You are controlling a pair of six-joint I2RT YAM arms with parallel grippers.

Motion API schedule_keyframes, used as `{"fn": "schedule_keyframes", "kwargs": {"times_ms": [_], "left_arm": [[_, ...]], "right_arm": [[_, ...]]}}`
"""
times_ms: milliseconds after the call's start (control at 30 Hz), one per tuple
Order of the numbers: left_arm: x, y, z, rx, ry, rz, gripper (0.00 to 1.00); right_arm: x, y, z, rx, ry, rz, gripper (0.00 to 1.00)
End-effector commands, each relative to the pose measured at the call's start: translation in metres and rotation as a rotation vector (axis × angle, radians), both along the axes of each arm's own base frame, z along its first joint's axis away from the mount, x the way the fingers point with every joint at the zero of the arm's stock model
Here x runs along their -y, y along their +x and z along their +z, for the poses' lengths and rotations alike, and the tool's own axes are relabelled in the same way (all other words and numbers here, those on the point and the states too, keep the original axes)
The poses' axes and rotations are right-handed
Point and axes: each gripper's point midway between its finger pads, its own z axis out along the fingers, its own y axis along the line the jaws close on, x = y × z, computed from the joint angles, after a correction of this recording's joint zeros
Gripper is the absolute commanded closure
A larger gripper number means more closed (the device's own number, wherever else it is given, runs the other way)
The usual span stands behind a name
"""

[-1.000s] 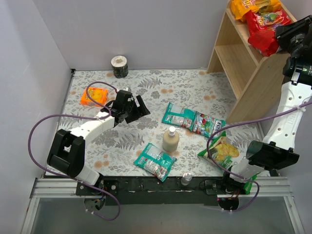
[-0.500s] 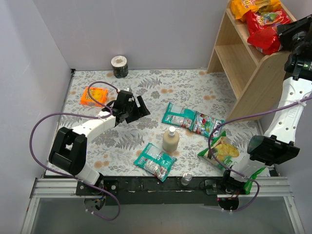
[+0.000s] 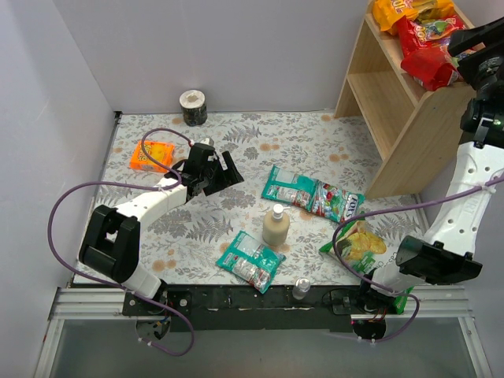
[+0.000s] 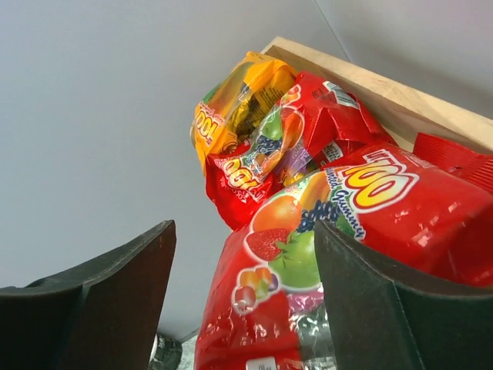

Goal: Place and organize the candy bags onto the shelf

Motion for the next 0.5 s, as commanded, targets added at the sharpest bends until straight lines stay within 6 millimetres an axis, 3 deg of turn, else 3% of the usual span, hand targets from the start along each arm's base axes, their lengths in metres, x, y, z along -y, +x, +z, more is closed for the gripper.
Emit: {"fn": "schedule_keyframes", "kwargs": {"times_ms": [0, 133, 167, 200, 267, 333, 367, 400, 433, 467], "left_arm": [[0.002, 0.008, 0.018, 0.054, -0.004, 0.001, 0.21], [0.001, 0.005, 0.020, 0.055, -0.007, 0.001, 0.19], [0.001, 0.005, 0.020, 0.056, -0.009, 0.000, 0.19], [0.001, 0.005, 0.020, 0.056, -0.009, 0.000, 0.18], [0.001, 0.005, 0.022, 0.058, -0.008, 0.001, 0.17], [0.001, 0.005, 0.023, 0.062, -0.011, 0.001, 0.16], [0.001, 0.005, 0.025, 0.065, -0.011, 0.002, 0.16], [0.000, 0.005, 0.025, 0.067, -0.011, 0.005, 0.15], [0.000, 0.006, 0.026, 0.070, -0.008, 0.008, 0.14], [0.000, 0.006, 0.027, 0.071, -0.009, 0.008, 0.14]], "right_arm": [[-0.009, -0.035, 0.042, 0.122, -0.066, -0.011, 0.18], [-0.049, -0.053, 0.071, 0.263, -0.208, 0.173, 0.13], [-0.060, -0.066, 0.091, 0.348, -0.273, 0.202, 0.11], [-0.073, -0.067, 0.088, 0.359, -0.298, 0.272, 0.10], [-0.089, -0.076, 0.103, 0.435, -0.369, 0.342, 0.09], [-0.117, -0.082, 0.104, 0.460, -0.401, 0.495, 0.08], [-0.124, -0.072, 0.099, 0.448, -0.400, 0.546, 0.08], [-0.147, -0.069, 0.095, 0.444, -0.398, 0.629, 0.06], [-0.160, -0.073, 0.105, 0.475, -0.482, 0.630, 0.06], [-0.169, -0.051, 0.081, 0.381, -0.454, 0.661, 0.06]]}}
